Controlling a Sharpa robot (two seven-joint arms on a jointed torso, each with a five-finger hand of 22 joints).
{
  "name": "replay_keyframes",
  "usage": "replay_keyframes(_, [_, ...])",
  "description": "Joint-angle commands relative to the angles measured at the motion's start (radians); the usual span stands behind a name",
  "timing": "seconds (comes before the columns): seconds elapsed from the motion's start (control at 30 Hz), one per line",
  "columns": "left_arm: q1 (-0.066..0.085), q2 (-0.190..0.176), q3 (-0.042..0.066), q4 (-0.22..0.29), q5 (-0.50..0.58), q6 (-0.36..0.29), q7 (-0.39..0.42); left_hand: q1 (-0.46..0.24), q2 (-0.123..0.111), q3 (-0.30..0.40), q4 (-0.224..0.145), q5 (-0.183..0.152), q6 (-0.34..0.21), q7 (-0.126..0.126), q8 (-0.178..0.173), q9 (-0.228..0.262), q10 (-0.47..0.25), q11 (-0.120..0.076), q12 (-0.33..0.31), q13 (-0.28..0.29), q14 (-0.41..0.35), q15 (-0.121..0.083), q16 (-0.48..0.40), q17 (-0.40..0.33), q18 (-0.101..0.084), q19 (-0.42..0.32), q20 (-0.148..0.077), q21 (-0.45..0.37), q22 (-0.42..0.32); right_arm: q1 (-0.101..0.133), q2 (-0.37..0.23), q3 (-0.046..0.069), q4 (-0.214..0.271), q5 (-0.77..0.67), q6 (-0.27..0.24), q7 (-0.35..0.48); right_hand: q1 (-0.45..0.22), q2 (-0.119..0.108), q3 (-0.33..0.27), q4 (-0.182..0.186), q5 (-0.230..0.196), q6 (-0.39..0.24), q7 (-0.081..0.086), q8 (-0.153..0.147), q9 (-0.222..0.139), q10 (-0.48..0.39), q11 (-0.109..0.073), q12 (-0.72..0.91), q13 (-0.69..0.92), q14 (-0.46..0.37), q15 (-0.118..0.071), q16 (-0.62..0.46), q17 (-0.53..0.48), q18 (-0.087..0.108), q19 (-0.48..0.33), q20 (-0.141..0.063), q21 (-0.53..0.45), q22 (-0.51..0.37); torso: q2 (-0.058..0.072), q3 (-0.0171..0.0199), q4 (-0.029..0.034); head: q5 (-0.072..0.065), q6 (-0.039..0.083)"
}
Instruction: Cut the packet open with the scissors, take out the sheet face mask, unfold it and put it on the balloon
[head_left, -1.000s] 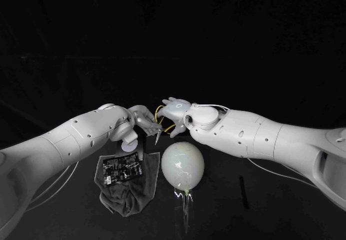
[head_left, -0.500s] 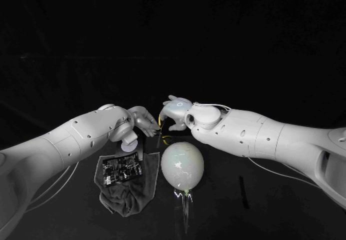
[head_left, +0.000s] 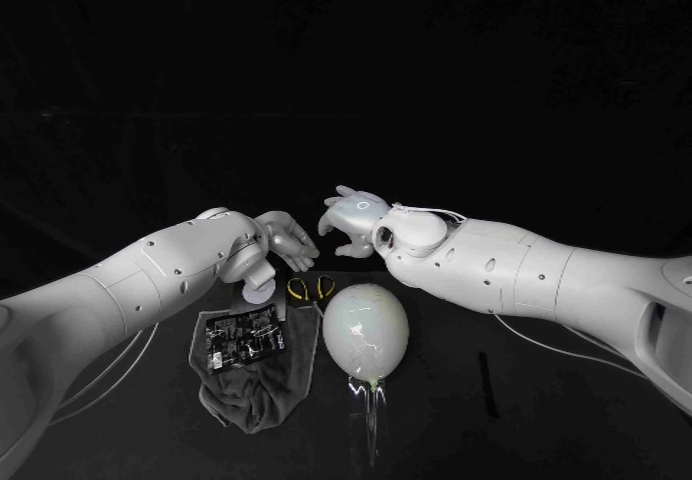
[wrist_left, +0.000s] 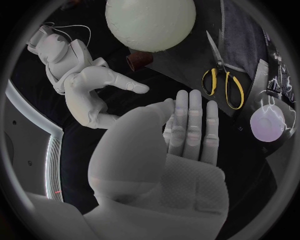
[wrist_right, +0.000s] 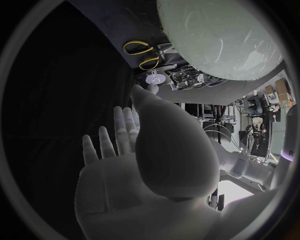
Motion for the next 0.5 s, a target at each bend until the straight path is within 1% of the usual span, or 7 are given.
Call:
replay_keyframes(0.03, [0.002,0.000,0.001,0.004,0.013,-0.013,0.005,-0.002,0.002,0.007,-0.005,0.002,0.009,0.000,0.004,0.014,-0.001,-0.004,0.001,0.001,-0.003,0.001,-0.003,0.001,0.006,-0.007,0.001,0.006,0.002,0.001,-0.005,0.000,0.002,0.011,-0.022,0.009,-0.001,0.010,0.011,-0.002,-0.004,0.004,0.006,-0.006,-0.002,0.009,0.001,-0.007,0.000,0.006,-0.004,0.003,0.002,-0.008,0.007,0.000,0.005,0.001,0.000,-0.0006,0.0001,-0.001,0.000])
replay_keyframes(0.33, [0.002,-0.007,0.001,0.003,0.011,-0.019,0.001,-0.005,0.001,0.010,-0.009,0.002,0.009,-0.001,0.004,0.016,-0.001,-0.004,0.001,0.002,-0.003,0.001,-0.003,0.003,0.006,-0.008,0.001,0.009,0.003,0.001,-0.021,0.000,0.005,0.021,-0.022,0.008,-0.005,0.010,0.025,-0.014,-0.004,0.011,0.013,-0.007,-0.008,0.017,0.009,-0.008,0.000,0.020,-0.002,0.004,0.004,-0.007,0.016,0.000,0.008,0.006,0.000,-0.0004,-0.0005,0.000,-0.003])
replay_keyframes(0.5, [0.002,-0.014,0.001,0.007,0.010,-0.024,0.002,-0.006,0.001,0.011,-0.009,0.002,0.008,-0.001,0.004,0.017,-0.002,-0.004,0.001,0.002,-0.003,0.001,-0.004,0.003,0.006,-0.009,0.001,0.010,0.004,0.001,-0.030,0.000,0.011,0.025,-0.025,0.007,-0.007,0.010,0.031,-0.018,-0.004,0.013,0.016,-0.007,-0.010,0.020,0.011,-0.008,0.000,0.027,-0.001,0.005,0.005,-0.007,0.021,0.000,0.009,0.008,0.000,0.0001,0.0010,0.005,-0.004])
